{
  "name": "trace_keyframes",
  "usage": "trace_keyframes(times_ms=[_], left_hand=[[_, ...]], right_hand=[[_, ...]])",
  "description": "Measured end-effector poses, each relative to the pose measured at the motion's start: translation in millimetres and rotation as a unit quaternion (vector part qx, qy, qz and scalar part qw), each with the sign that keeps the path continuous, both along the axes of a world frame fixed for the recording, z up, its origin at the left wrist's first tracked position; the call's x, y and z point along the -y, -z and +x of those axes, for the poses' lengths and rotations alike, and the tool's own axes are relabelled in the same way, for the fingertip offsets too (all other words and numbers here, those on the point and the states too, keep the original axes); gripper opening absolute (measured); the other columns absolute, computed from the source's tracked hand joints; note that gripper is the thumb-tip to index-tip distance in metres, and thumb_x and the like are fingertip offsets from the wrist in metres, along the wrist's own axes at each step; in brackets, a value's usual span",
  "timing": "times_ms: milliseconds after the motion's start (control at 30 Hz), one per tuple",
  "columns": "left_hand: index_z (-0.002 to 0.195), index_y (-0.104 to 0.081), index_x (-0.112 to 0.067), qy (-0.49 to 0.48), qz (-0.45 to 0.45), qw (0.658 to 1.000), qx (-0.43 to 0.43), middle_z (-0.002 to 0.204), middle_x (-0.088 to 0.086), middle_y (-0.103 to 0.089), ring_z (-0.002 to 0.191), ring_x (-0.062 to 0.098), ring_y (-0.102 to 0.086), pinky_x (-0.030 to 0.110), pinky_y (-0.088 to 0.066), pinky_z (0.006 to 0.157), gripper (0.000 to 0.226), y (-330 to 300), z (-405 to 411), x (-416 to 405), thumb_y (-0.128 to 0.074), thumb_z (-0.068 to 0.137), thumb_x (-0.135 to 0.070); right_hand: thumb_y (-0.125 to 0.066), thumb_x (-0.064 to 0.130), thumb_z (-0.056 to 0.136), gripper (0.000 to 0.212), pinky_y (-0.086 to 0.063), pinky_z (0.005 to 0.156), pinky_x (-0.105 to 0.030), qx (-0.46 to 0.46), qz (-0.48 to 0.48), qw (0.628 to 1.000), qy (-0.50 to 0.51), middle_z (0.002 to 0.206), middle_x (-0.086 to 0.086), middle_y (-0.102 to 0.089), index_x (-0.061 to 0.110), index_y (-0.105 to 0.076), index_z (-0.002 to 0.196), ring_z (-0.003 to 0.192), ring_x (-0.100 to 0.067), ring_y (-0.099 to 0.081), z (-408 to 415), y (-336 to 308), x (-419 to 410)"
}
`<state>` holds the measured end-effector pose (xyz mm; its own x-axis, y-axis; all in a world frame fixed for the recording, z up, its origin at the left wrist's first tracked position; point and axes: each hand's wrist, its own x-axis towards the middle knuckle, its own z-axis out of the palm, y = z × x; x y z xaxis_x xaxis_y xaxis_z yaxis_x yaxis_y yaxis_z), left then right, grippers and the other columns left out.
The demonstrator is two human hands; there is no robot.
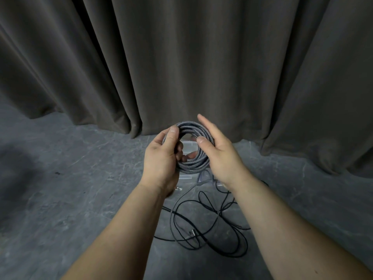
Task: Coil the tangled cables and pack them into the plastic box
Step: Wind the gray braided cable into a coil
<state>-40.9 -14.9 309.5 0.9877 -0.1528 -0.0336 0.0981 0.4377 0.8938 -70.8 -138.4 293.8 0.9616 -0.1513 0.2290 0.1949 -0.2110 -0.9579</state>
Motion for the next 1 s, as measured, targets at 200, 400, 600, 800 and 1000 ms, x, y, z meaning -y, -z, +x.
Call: trace_keyframes(times_ms=[200, 400, 600, 800, 1000], left_hand=[[0.095, -0.067, -0.013, -0.027, 0.099, 0.993, 0.055, 0.060, -0.002, -0.048, 0.051, 0.009, -0.040, 0.027, -0.036, 0.055, 0.020, 4.0, -1.5, 1.3, -0.054, 0.098, -0.028], [0.093, -0.063, -0.011, 0.034, 0.035, 0.998, 0.046, 0.062, -0.001, -0.052, 0.052, 0.007, -0.045, 0.019, -0.040, 0.051, 0.009, 1.4, -6.1, 6.1, -0.056, 0.095, -0.015], [0.100, -0.067, -0.014, 0.047, 0.035, 0.998, 0.016, 0.082, 0.000, -0.066, 0.074, 0.009, -0.061, 0.019, -0.049, 0.057, 0.014, 0.6, -8.4, 7.0, -0.066, 0.086, -0.017], [0.114, -0.059, -0.010, 0.068, -0.048, 0.996, -0.019, 0.058, -0.003, -0.048, 0.051, 0.007, -0.045, 0.023, -0.045, 0.056, 0.031, -2.7, -6.6, 10.0, -0.056, 0.090, -0.030], [0.095, -0.061, -0.014, -0.006, 0.009, 1.000, -0.018, 0.049, -0.008, -0.037, 0.045, 0.007, -0.032, 0.021, -0.035, 0.048, 0.014, 2.0, -1.0, 6.6, -0.053, 0.098, -0.025]], right_hand=[[-0.043, 0.023, 0.102, 0.046, -0.026, 0.094, 0.003, 0.015, -0.062, 0.998, 0.017, 0.132, 0.028, -0.045, 0.045, -0.036, 0.141, 0.121, 0.015, -0.041, -3.5, -3.2, -2.4], [-0.043, 0.014, 0.101, 0.032, -0.038, 0.090, -0.006, 0.061, -0.039, 0.993, 0.090, 0.112, 0.019, -0.062, 0.029, -0.055, 0.126, 0.105, 0.009, -0.055, -0.2, 1.6, -4.2], [-0.042, 0.014, 0.102, 0.033, -0.044, 0.096, -0.017, 0.055, -0.025, 0.992, 0.107, 0.120, 0.008, -0.063, 0.026, -0.054, 0.129, 0.109, -0.006, -0.058, 0.3, 1.0, -3.0], [-0.042, 0.015, 0.101, 0.032, -0.044, 0.084, -0.010, 0.054, -0.017, 0.993, 0.103, 0.111, 0.013, -0.063, 0.030, -0.053, 0.128, 0.093, 0.002, -0.059, 1.7, 0.8, -2.8], [-0.042, 0.023, 0.102, 0.035, -0.042, 0.092, -0.015, 0.015, -0.045, 0.997, 0.064, 0.113, 0.015, -0.062, 0.035, -0.049, 0.135, 0.100, 0.002, -0.057, 4.0, 4.9, -5.4]])
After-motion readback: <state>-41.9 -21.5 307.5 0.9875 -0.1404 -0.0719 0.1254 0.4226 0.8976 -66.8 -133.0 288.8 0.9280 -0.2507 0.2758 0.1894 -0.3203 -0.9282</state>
